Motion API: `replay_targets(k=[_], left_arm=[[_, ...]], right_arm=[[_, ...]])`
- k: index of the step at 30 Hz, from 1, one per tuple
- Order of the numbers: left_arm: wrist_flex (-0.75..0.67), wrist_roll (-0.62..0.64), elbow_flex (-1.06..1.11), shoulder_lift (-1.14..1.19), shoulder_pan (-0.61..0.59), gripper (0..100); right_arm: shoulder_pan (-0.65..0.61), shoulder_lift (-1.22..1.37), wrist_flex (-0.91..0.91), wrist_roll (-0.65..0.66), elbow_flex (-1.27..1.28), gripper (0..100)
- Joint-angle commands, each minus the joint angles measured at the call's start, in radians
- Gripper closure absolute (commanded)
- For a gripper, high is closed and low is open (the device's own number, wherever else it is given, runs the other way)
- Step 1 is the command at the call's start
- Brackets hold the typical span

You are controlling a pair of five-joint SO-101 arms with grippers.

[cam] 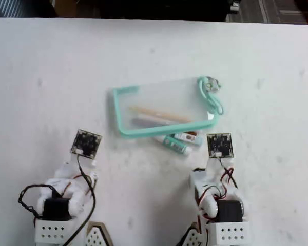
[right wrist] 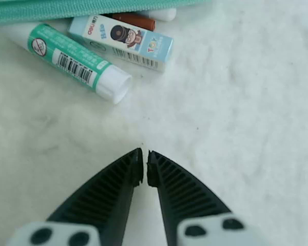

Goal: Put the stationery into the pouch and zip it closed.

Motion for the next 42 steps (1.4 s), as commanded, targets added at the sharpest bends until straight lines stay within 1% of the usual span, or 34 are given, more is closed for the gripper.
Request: replay_targets(k=[1, 36, 42], left_arm=[[0.003, -0.008, -0.003, -0.005, 0.012, 98], [0.002, -0.008, -0.003, -0.005, 0.012, 98], [-0.074, -0.008, -0.003, -0.005, 0.013, 98]], right_arm=[[-0.002, -0.005, 0.004, -0.009, 0.009, 98.1], [0.001, -0.005, 0.004, -0.009, 0.009, 98.1], [0.001, -0.005, 0.004, -0.009, 0.009, 98.1]])
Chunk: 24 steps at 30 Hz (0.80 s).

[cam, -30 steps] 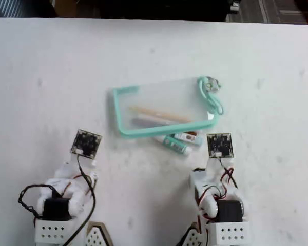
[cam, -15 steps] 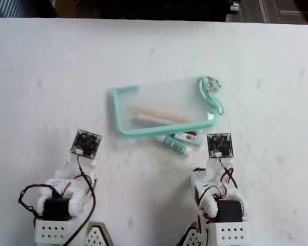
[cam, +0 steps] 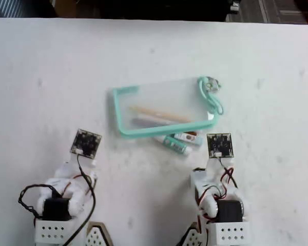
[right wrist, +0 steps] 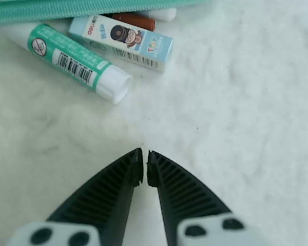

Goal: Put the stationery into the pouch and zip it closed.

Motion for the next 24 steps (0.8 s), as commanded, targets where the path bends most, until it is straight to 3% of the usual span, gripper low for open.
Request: replay_targets(k=[1, 5, 24], left_arm=[[-0.081, -0.008, -0.003, -0.005, 0.013, 98], [-0.166, -0.012, -0.003, -0.005, 0.007, 98], [-0.213, -0.009, -0.126, -0.007, 0.016, 98]], right_arm=[[0.001, -0.005, 0.004, -0.009, 0.009, 98.1], [0.001, -0.005, 0.004, -0.009, 0.009, 98.1], [-0.005, -0.005, 0.004, -0.009, 0.009, 98.1]])
